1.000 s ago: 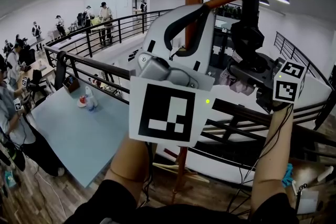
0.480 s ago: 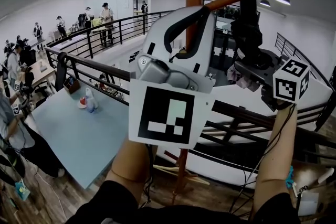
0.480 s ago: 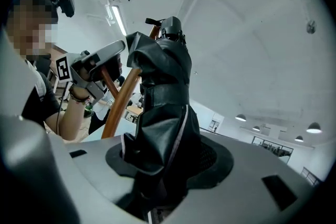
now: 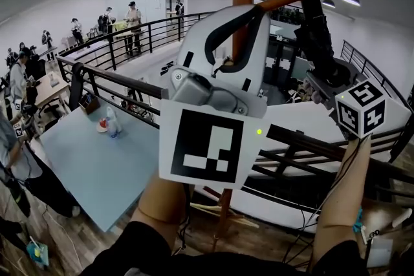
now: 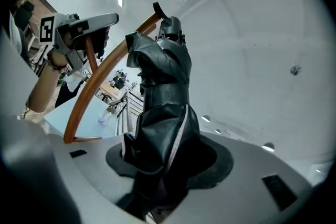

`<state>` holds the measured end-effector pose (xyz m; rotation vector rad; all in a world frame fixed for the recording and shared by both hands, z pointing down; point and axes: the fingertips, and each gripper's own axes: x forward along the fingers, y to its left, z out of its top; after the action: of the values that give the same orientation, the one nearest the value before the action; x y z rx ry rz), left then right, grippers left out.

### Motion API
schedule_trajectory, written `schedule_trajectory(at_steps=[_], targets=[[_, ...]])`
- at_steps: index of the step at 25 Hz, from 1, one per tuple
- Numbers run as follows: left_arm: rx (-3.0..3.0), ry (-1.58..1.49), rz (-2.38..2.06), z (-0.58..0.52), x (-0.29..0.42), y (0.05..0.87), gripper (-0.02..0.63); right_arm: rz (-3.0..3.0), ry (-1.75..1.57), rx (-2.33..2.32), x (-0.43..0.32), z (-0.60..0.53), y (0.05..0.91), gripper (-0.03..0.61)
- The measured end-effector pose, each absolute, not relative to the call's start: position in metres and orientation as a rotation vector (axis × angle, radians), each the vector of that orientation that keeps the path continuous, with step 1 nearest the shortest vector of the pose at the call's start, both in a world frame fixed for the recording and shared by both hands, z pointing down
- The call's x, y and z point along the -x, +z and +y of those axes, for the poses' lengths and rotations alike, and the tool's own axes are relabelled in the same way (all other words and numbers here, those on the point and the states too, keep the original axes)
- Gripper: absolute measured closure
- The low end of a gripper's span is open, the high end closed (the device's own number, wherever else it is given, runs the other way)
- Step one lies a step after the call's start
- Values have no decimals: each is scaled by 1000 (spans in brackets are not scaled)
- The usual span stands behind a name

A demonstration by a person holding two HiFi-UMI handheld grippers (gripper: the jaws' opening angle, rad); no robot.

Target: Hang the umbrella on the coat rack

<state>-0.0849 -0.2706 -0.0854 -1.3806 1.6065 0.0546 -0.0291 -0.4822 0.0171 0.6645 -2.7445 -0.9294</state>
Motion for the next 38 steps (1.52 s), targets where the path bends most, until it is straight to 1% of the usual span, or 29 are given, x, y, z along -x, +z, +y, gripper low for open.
schedule_trajectory(at_steps=[6, 20, 38], targets=[[1382, 66, 1603, -271, 87, -87, 600, -2676, -954, -829, 22, -493, 5, 359], [1381, 66, 1605, -264, 89, -85, 600, -2597, -1048, -944, 20, -485, -6, 359], [1370, 62, 1638, -260, 100, -81, 600, -2597, -1034, -880, 36, -478, 19, 358]])
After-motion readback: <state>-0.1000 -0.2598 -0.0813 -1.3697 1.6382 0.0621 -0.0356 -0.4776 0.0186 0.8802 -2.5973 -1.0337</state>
